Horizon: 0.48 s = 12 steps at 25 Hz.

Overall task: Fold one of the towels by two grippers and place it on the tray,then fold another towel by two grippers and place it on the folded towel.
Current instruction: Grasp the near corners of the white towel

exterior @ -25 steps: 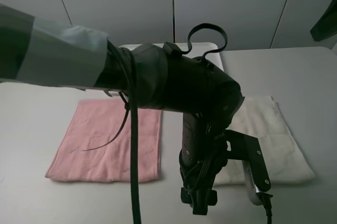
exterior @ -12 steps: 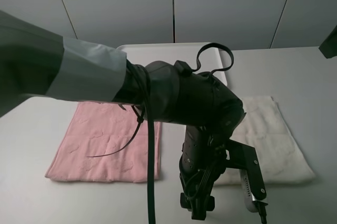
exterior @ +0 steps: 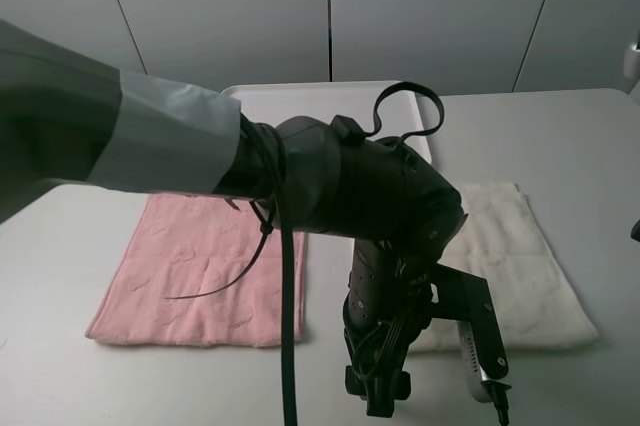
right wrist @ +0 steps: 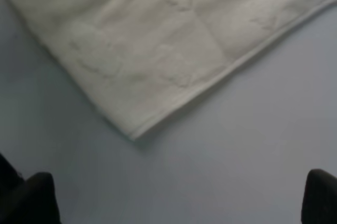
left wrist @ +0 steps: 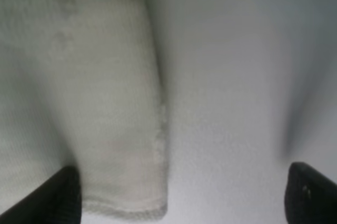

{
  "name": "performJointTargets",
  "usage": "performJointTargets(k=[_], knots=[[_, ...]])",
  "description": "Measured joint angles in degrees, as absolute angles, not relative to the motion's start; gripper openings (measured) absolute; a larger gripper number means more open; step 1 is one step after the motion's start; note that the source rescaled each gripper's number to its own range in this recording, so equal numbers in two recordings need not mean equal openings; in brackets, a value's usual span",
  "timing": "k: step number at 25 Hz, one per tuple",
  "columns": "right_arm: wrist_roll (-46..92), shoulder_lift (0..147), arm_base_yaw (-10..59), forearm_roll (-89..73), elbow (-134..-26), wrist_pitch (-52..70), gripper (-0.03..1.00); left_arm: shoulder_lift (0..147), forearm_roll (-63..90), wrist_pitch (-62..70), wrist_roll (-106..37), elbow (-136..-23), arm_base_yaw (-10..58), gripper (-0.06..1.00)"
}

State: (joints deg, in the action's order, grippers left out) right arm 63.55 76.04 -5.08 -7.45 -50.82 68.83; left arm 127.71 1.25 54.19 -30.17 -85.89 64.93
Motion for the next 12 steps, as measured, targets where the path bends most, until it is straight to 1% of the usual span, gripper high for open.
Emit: performJointTargets(k=[12], knots=[[82.12, 77.25, -5.08, -8.04, -34.12, 51.32, 1.0, 127.71, 1.25, 54.19, -30.17, -85.89, 64.93, 1.0]])
